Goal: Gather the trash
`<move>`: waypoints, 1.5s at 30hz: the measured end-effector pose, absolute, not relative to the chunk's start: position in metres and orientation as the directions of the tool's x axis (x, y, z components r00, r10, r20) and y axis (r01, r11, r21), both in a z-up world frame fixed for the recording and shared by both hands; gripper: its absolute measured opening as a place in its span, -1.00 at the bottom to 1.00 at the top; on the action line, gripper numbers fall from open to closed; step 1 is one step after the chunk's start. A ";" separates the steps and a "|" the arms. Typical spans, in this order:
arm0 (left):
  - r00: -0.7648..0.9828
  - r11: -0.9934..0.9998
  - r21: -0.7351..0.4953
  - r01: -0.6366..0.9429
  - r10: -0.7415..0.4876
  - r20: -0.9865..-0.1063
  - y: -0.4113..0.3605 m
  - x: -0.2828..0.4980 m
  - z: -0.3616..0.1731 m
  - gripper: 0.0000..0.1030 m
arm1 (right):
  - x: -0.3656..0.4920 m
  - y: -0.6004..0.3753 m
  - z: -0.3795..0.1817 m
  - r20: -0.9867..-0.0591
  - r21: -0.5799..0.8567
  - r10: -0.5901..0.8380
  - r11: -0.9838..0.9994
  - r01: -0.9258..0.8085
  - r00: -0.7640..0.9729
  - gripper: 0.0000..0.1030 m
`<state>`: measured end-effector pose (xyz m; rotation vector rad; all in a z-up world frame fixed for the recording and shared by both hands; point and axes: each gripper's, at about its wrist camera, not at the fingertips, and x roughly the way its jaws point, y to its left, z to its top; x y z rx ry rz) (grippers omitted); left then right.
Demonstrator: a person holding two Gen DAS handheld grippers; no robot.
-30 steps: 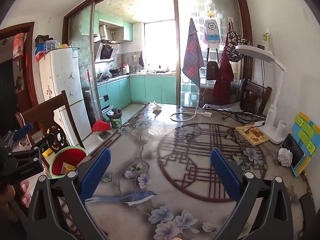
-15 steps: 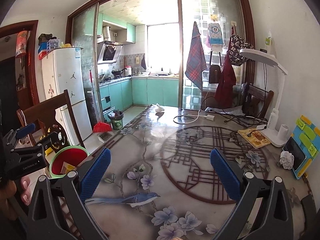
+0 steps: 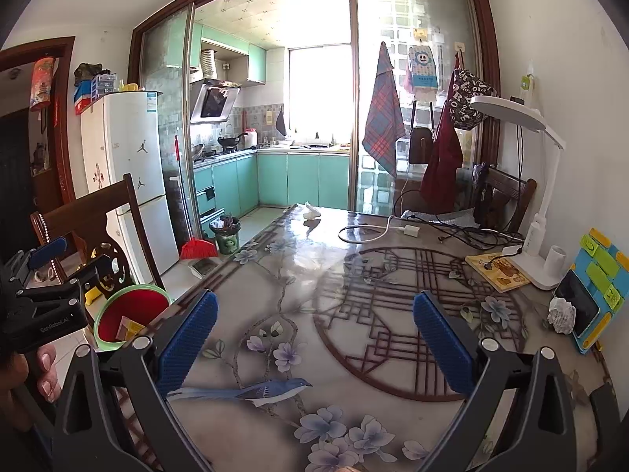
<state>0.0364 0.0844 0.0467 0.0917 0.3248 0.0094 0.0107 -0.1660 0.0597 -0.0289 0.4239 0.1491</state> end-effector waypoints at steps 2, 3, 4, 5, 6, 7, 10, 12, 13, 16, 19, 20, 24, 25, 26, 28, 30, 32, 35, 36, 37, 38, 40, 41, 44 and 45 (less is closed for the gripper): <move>0.946 0.996 0.094 0.007 0.024 -0.323 0.083 0.037 0.047 0.91 | 0.011 -0.166 0.058 -0.416 0.003 0.138 0.989 -0.150 0.899 0.88; 0.946 0.996 0.094 0.008 0.023 -0.324 0.083 0.037 0.046 0.91 | 0.011 -0.166 0.058 -0.417 0.004 0.139 0.989 -0.151 0.898 0.88; 0.945 0.996 0.093 0.011 0.020 -0.325 0.082 0.037 0.046 0.91 | 0.011 -0.166 0.057 -0.418 0.002 0.138 0.988 -0.151 0.898 0.87; 0.945 0.996 0.092 0.016 0.016 -0.328 0.082 0.038 0.045 0.91 | 0.011 -0.166 0.057 -0.418 0.001 0.137 0.989 -0.151 0.898 0.87; 0.945 0.995 0.095 0.018 0.014 -0.327 0.081 0.038 0.045 0.91 | 0.011 -0.166 0.057 -0.418 0.002 0.137 0.989 -0.150 0.898 0.88; 0.945 0.995 0.097 0.018 0.015 -0.325 0.080 0.038 0.045 0.91 | 0.011 -0.166 0.057 -0.419 0.003 0.138 0.989 -0.151 0.897 0.87; 0.946 0.995 0.095 0.023 0.009 -0.324 0.080 0.037 0.045 0.91 | 0.011 -0.166 0.056 -0.419 0.001 0.137 0.989 -0.151 0.898 0.88; 0.946 0.995 0.092 0.025 0.006 -0.325 0.080 0.037 0.045 0.91 | 0.011 -0.166 0.056 -0.421 0.000 0.139 0.988 -0.153 0.896 0.87; 0.946 0.996 0.090 0.025 0.006 -0.324 0.080 0.037 0.045 0.91 | 0.011 -0.166 0.056 -0.421 -0.001 0.138 0.988 -0.152 0.896 0.87; 0.947 0.996 0.087 0.023 0.007 -0.321 0.081 0.037 0.045 0.91 | 0.011 -0.165 0.055 -0.423 0.000 0.138 0.988 -0.153 0.896 0.87; 0.948 0.996 0.088 0.021 0.009 -0.319 0.081 0.037 0.046 0.91 | 0.011 -0.165 0.055 -0.423 -0.001 0.139 0.988 -0.154 0.895 0.88; 0.948 0.996 0.087 0.020 0.009 -0.319 0.081 0.037 0.046 0.91 | 0.011 -0.165 0.055 -0.423 -0.001 0.138 0.988 -0.153 0.895 0.88; 0.948 0.996 0.087 0.020 0.009 -0.319 0.081 0.037 0.046 0.91 | 0.012 -0.164 0.054 -0.428 -0.001 0.139 0.988 -0.154 0.893 0.87; 0.947 0.996 0.087 0.020 0.009 -0.320 0.081 0.037 0.046 0.91 | 0.012 -0.164 0.053 -0.429 -0.002 0.139 0.988 -0.155 0.892 0.88; 0.947 0.996 0.086 0.019 0.009 -0.321 0.081 0.037 0.046 0.91 | 0.012 -0.164 0.053 -0.430 -0.002 0.140 0.988 -0.156 0.892 0.88; 0.947 0.996 0.086 0.019 0.009 -0.321 0.081 0.037 0.046 0.91 | 0.012 -0.163 0.052 -0.431 -0.003 0.140 0.988 -0.157 0.891 0.88; 0.947 0.996 0.087 0.019 0.010 -0.321 0.080 0.038 0.046 0.91 | 0.012 -0.163 0.053 -0.431 -0.004 0.140 0.988 -0.157 0.892 0.87; 0.947 0.996 0.086 0.019 0.010 -0.321 0.081 0.038 0.046 0.91 | 0.012 -0.163 0.052 -0.431 -0.004 0.141 0.987 -0.158 0.891 0.88; 0.959 0.997 0.072 0.028 -0.007 -0.285 0.082 0.032 0.048 0.91 | 0.012 -0.163 0.053 -0.432 -0.003 0.139 0.988 -0.156 0.891 0.87; 0.960 0.997 0.074 0.019 0.002 -0.280 0.082 0.031 0.049 0.91 | 0.012 -0.163 0.053 -0.431 -0.003 0.140 0.988 -0.156 0.892 0.87; 0.961 0.997 0.075 0.015 0.006 -0.277 0.082 0.031 0.049 0.91 | 0.012 -0.163 0.053 -0.430 -0.003 0.140 0.988 -0.157 0.892 0.87; 0.962 0.997 0.078 0.007 0.014 -0.273 0.081 0.032 0.048 0.91 | 0.012 -0.163 0.053 -0.429 -0.004 0.140 0.988 -0.157 0.892 0.87; 0.958 0.995 0.098 -0.014 0.041 -0.284 0.080 0.035 0.048 0.91 | 0.012 -0.162 0.052 -0.430 -0.004 0.141 0.987 -0.158 0.892 0.88; 0.957 0.995 0.097 -0.016 0.043 -0.286 0.080 0.034 0.047 0.91 | 0.012 -0.162 0.052 -0.430 -0.004 0.142 0.987 -0.159 0.892 0.87; 0.958 0.996 0.093 -0.015 0.042 -0.285 0.081 0.034 0.046 0.91 | 0.012 -0.162 0.052 -0.429 -0.004 0.141 0.988 -0.158 0.892 0.88; 0.957 0.995 0.093 -0.017 0.043 -0.287 0.081 0.034 0.046 0.91 | 0.012 -0.162 0.052 -0.430 -0.004 0.141 0.987 -0.158 0.892 0.87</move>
